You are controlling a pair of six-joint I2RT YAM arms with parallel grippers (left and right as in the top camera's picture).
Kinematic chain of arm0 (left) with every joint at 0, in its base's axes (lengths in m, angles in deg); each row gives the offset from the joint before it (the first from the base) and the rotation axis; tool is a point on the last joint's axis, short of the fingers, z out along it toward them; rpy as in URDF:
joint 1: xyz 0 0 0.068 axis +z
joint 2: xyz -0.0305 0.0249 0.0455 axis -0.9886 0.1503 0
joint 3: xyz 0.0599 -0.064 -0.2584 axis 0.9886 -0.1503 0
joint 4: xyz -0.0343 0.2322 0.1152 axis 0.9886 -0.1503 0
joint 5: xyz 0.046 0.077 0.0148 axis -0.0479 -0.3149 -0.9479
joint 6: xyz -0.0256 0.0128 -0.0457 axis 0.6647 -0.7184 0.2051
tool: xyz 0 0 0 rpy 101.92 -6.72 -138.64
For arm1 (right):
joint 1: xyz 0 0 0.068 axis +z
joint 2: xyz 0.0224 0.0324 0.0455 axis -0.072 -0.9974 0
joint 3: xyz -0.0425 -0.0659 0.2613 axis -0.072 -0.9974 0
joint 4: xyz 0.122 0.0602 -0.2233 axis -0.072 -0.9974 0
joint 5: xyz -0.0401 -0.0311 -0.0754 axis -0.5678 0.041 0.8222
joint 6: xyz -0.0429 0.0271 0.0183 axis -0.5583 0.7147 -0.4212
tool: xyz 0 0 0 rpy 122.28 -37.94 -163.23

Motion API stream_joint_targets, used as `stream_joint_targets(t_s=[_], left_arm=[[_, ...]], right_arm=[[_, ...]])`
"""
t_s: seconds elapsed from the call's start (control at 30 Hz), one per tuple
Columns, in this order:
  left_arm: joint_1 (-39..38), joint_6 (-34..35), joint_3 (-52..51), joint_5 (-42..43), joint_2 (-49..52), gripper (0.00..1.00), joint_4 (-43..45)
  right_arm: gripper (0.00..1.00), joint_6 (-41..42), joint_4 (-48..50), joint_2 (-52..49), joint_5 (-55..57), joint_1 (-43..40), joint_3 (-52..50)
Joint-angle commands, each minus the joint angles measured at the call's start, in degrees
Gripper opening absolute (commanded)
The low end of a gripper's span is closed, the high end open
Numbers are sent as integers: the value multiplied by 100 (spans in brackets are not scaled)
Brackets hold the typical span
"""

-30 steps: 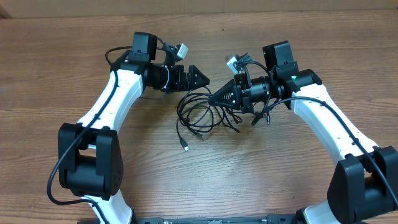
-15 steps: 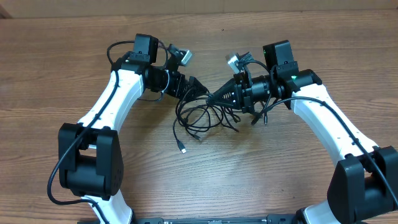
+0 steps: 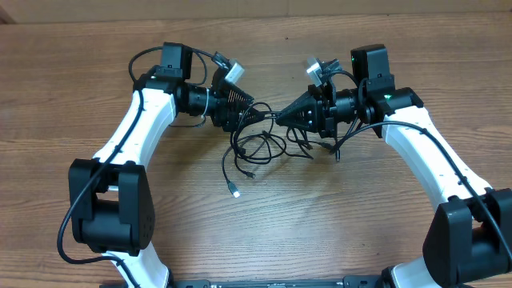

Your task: Untangle cables

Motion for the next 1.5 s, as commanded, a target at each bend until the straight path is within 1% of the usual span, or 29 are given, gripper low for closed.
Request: stream_joint_targets(t_s=[0.0,0.07,0.13,0.23,0.33,0.47,0.6,0.63,0.67,0.7,0.8,0.83,0.87,0.9,0.93,1.0,1.1,1.17,1.23,1.3,1.37,1.47], left_arm=[[-4,-321,11,728,-74,89,-17],[-31,-323,13,717,-74,86,-11],[-70,-326,11,715,-74,83,-11],[-138,-326,11,715,-74,81,7],[-188,-352,11,717,-74,81,9],[-275,-385,11,763,-74,82,13],[-402,-455,11,754,-68,85,107],[-435,-452,11,748,-63,83,166],[-463,-452,11,706,-61,80,234],[-511,-450,11,518,-61,69,352],[-555,-365,11,103,-61,45,494],[-555,-304,11,2,-61,33,529],[-555,-216,11,-105,-61,23,573],[-553,-127,11,-201,-61,7,619],[-553,39,11,-372,-61,4,688],[-549,457,11,-730,-61,4,848],[-522,1631,13,-1707,-61,4,1165],[-463,2632,13,-2575,-63,4,1346],[-343,3499,13,-3254,-63,4,1451],[-186,4035,13,-3438,-63,4,1519],[17,4385,13,-3309,-63,4,1580],[380,4767,13,-2793,-68,4,1670]], right_arm=[[4,-2,90,85,-378,0,109],[4,39,87,85,-378,0,109],[4,302,131,85,-378,0,109],[4,411,138,85,-378,0,109],[4,509,175,85,-378,0,109],[4,927,426,85,-378,4,109],[4,1314,815,85,-378,4,109],[4,1394,903,85,-378,4,109],[4,1504,1003,85,-378,7,109],[4,1639,1104,85,-378,7,109],[4,1801,1110,85,-378,15,109],[4,1812,1073,85,-378,24,109],[4,1808,1045,85,-378,33,109],[4,1810,1019,85,-378,39,109],[4,1810,977,85,-378,48,107],[4,1803,883,85,-378,61,107],[4,1803,826,83,-341,63,81],[4,1805,732,83,-63,63,50],[4,1803,385,83,695,63,48],[4,1805,-94,83,1961,63,48],[4,1812,-520,83,3344,63,48],[4,2422,-968,83,5453,63,48]])
